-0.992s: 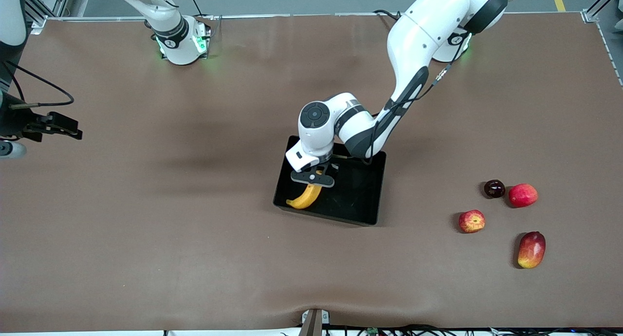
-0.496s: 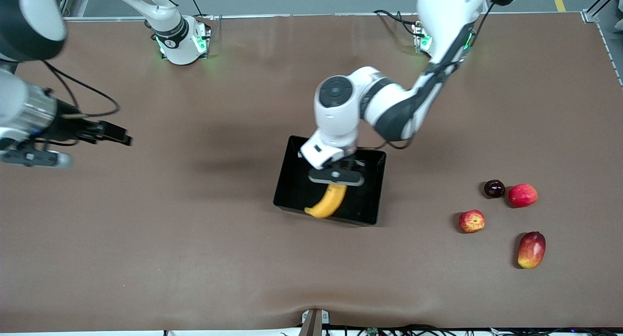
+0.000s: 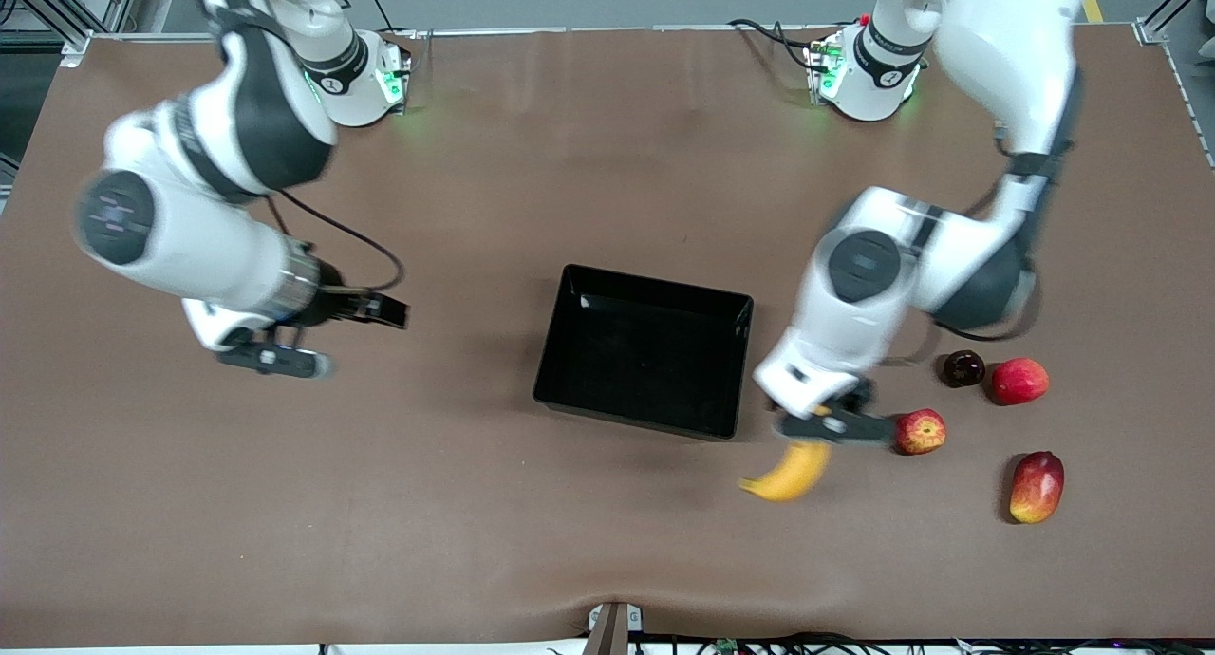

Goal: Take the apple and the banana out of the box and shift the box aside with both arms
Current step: 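Carry the banana beside the fruits while the right gripper reaches the tray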

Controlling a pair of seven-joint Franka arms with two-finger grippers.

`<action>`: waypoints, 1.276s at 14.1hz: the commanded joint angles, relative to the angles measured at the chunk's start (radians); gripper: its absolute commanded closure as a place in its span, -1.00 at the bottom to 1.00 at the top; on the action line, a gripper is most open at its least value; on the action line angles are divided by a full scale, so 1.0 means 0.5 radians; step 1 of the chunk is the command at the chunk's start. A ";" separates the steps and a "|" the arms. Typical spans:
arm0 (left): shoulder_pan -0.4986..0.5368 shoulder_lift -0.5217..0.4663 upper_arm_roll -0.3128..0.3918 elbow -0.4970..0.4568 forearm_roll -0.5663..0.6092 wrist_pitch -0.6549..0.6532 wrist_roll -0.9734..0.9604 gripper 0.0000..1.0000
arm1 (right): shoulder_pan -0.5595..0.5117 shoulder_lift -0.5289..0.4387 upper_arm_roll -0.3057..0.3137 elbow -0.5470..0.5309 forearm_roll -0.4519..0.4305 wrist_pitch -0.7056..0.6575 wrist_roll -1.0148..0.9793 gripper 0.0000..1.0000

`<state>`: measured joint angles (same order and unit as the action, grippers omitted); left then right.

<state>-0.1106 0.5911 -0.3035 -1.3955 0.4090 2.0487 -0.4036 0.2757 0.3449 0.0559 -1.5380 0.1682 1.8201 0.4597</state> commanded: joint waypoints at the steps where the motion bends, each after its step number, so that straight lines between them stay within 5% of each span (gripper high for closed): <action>1: 0.318 -0.014 -0.025 -0.071 -0.017 0.029 0.452 1.00 | 0.169 0.190 -0.020 0.079 0.019 0.175 0.099 -1.00; 6: 0.794 0.183 -0.025 -0.077 -0.017 0.304 1.110 1.00 | 0.464 0.463 -0.023 0.079 -0.017 0.519 0.497 -1.00; 8: 0.902 0.278 -0.025 -0.087 -0.020 0.418 1.221 1.00 | 0.507 0.561 -0.023 0.076 -0.020 0.597 0.510 -0.73; 11: 0.960 0.370 -0.025 -0.090 -0.020 0.541 1.221 1.00 | 0.587 0.660 -0.026 0.073 -0.030 0.707 0.501 -0.03; 14: 0.961 0.422 -0.022 -0.087 -0.206 0.587 1.218 1.00 | 0.587 0.691 -0.023 0.063 -0.115 0.753 0.492 0.90; 18: 0.939 0.468 -0.022 -0.093 -0.296 0.584 1.209 1.00 | 0.578 0.694 -0.023 0.076 -0.116 0.741 0.483 1.00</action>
<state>0.3627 0.8177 -0.3103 -1.4424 0.2817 2.3323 0.1967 0.5643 0.6848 0.0473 -1.5264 0.1292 2.2041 0.6977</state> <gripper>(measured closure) 1.000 0.943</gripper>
